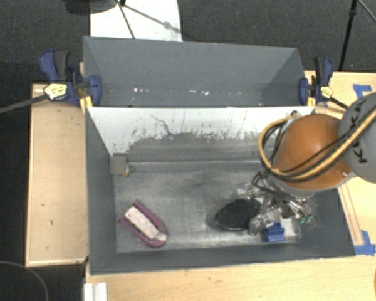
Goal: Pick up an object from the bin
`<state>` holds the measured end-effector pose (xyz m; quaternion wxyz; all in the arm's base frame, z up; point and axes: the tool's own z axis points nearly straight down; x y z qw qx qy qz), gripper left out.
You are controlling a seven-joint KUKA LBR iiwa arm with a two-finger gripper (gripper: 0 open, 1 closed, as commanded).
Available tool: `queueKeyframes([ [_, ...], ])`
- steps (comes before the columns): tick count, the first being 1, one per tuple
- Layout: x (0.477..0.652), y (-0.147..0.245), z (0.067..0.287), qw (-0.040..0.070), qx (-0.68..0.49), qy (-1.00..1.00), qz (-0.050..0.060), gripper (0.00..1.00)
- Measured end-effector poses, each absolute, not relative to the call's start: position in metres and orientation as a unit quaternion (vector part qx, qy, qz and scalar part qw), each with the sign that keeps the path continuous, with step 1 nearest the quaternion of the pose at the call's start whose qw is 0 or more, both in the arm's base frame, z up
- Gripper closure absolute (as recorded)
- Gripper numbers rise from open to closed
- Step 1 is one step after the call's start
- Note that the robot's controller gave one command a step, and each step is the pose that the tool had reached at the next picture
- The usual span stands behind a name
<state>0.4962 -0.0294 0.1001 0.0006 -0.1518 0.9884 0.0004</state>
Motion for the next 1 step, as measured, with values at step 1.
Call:
queueKeyframes([
  [1,0.4983,-0.0228,0.294,0.005,-0.177,0.984,-0.001,1.0],
])
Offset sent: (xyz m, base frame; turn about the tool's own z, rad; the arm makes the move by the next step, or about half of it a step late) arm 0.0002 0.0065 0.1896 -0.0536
